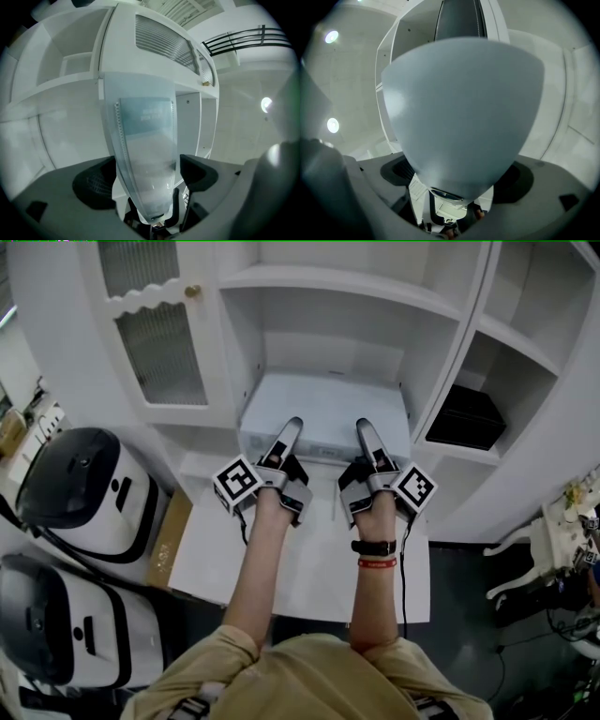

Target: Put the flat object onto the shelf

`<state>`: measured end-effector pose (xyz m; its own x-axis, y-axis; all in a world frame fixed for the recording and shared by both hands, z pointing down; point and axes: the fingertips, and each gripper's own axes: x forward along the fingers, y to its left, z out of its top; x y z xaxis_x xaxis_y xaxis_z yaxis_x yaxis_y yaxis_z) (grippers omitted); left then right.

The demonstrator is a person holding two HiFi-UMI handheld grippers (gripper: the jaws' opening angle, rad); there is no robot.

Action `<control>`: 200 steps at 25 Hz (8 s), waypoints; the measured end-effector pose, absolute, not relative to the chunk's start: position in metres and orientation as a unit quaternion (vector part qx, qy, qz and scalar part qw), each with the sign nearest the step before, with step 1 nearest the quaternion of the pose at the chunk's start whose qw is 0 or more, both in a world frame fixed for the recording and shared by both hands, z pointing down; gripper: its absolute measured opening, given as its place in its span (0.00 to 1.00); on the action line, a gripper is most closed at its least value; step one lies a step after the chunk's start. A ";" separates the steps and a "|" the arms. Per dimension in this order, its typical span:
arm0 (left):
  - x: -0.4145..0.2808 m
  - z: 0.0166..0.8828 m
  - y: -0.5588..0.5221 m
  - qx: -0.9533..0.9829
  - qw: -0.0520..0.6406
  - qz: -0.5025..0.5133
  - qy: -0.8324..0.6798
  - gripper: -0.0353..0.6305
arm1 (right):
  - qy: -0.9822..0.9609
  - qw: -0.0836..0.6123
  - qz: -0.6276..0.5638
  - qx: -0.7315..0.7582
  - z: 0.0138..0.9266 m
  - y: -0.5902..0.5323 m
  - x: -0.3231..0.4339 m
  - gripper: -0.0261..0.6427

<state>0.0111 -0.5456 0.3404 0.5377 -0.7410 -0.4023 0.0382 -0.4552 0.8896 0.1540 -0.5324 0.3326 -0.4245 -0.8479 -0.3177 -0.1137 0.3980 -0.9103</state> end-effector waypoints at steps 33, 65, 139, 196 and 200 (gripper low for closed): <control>-0.020 0.373 -0.413 0.830 0.359 -0.295 -0.307 0.70 | 0.763 0.327 -0.313 -0.461 0.360 -0.384 0.154 0.85; -0.031 0.373 -0.374 0.881 0.054 -0.046 -0.467 0.47 | 0.772 0.091 -0.113 -0.618 0.370 -0.356 0.136 0.59; 0.035 0.341 -0.570 0.866 0.065 -0.012 -0.496 0.42 | 0.758 0.056 -0.098 -0.642 0.336 -0.541 0.198 0.44; -0.063 0.451 -0.279 0.871 0.038 0.004 -0.490 0.12 | 0.779 0.015 -0.071 -0.622 0.444 -0.258 0.112 0.11; -0.064 0.454 -0.272 0.870 0.035 0.016 -0.492 0.09 | 0.777 0.004 -0.066 -0.626 0.445 -0.251 0.111 0.08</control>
<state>-0.0637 -0.2724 0.4544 0.5161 -0.8542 0.0621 -0.8565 -0.5143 0.0444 0.1110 -0.2510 0.4453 -0.2164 -0.9733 0.0765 -0.9723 0.2077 -0.1071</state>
